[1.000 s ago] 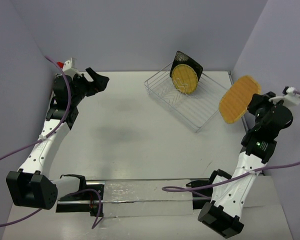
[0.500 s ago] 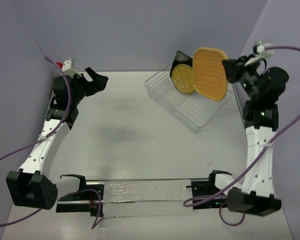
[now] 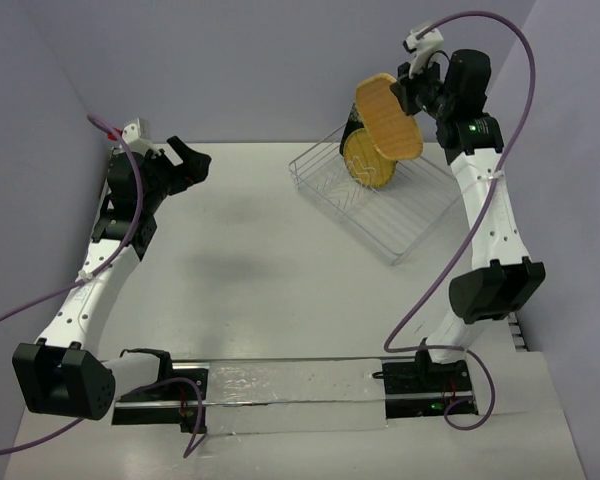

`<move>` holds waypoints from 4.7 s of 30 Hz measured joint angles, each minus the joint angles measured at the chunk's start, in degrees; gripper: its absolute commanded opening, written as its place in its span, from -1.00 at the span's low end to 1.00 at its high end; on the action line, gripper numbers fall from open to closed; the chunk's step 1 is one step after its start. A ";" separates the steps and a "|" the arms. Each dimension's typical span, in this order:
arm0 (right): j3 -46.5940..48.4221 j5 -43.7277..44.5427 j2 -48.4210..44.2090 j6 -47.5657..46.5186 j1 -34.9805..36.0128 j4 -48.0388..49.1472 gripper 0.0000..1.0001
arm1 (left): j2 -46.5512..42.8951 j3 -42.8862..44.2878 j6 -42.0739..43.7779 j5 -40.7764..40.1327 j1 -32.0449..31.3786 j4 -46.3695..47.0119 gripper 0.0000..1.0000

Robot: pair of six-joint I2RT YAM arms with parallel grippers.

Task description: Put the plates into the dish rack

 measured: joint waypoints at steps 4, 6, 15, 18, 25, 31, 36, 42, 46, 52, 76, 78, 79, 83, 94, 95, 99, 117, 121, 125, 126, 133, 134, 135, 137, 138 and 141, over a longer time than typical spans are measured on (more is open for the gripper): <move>8.54 -2.72 6.83 -6.51 0.72 -5.37 -1.00 | 0.00 0.00 0.20 -0.73 0.08 -0.45 0.99; 12.11 -3.10 9.38 -8.86 1.08 -7.71 -1.00 | 0.00 0.00 0.41 -1.01 0.08 -0.76 0.99; 14.02 1.57 14.44 -15.30 4.15 -11.02 -1.00 | 0.53 0.02 1.00 -1.92 0.08 -1.38 0.99; 14.02 1.66 16.48 -15.79 4.80 -11.49 -1.00 | 1.14 0.02 1.04 -1.98 0.10 -1.67 0.99; 13.95 2.02 18.88 -16.79 5.58 -13.25 -1.00 | 2.32 0.02 1.04 -1.98 0.40 -1.73 0.99; 13.93 2.45 19.83 -17.25 5.95 -13.28 -1.00 | 3.28 0.07 1.06 -1.84 0.59 -1.73 0.99; 13.91 2.41 21.38 -17.23 6.49 -13.39 -1.00 | 4.63 0.07 1.04 -1.52 0.89 -1.73 0.99; 13.89 3.11 22.34 -17.23 8.06 -13.51 -1.00 | 4.94 0.07 1.06 -1.39 1.24 -1.89 0.99; 13.89 4.56 24.01 -17.12 8.44 -13.00 -1.00 | 4.94 0.07 1.11 -1.41 1.24 -2.19 0.99; 14.11 5.17 29.06 -15.79 8.51 -11.40 -1.00 | 4.94 0.07 1.25 -1.41 1.24 -2.35 0.99; 16.21 15.00 26.44 -6.68 9.90 -8.21 0.99 | 4.18 0.07 1.58 -0.01 1.26 -2.56 0.99; 14.98 16.16 24.05 -5.79 9.92 -7.50 0.99 | 3.07 0.04 1.58 0.04 1.26 -2.54 0.99; 14.00 16.96 22.72 -5.32 9.94 -7.05 0.98 | 2.43 0.04 1.58 0.03 1.26 -2.52 0.99; 6.23 21.50 17.04 -3.08 9.49 -4.38 0.89 | 0.01 -0.03 1.62 0.04 1.26 -2.23 0.99; -24.16 26.84 5.03 9.57 5.81 -0.69 0.84 | -0.12 -1.14 1.58 0.94 1.26 -1.62 0.99; -25.42 26.92 4.80 10.34 5.79 -0.37 0.83 | 0.00 -1.14 1.60 1.03 1.26 -1.62 0.99; -26.81 26.94 5.44 12.62 5.46 0.45 0.72 | 0.30 -1.14 1.60 1.18 1.26 -1.62 0.99; -23.83 31.40 13.27 17.05 4.77 4.00 -0.26 | 1.07 -1.14 1.62 1.19 1.31 -1.62 0.99; -24.71 32.29 13.02 16.70 4.50 3.96 -0.64 | 1.09 -1.14 1.63 1.19 1.31 -1.62 0.99; -24.69 31.70 12.47 15.40 4.39 3.43 -0.88 | 1.22 -1.14 1.60 1.20 1.31 -1.62 0.99; -24.67 31.60 12.37 15.03 4.52 3.35 -0.98 | 1.22 -1.14 1.60 1.19 1.31 -1.62 0.99; -21.50 30.32 12.23 10.97 4.70 0.57 -1.00 | 1.22 -1.14 1.63 1.19 1.31 -1.62 0.99; -20.54 30.09 12.23 10.35 4.70 -0.23 -1.00 | 1.22 -1.14 1.63 1.19 1.31 -1.62 0.99; -19.62 29.87 12.23 9.66 4.69 -1.00 -1.00 | 1.22 -1.14 1.63 1.19 1.31 -1.61 0.99; -17.70 29.34 12.19 8.43 4.68 -2.75 -1.00 | 1.22 -1.14 1.63 1.19 1.31 -1.61 0.99; -16.62 29.02 12.19 7.87 4.68 -3.74 -1.00 | 1.22 -1.14 1.62 1.19 1.31 -1.61 0.99; -13.27 27.78 12.14 6.42 4.68 -6.85 -1.00 | 1.22 -1.14 1.60 1.23 1.31 -1.60 0.99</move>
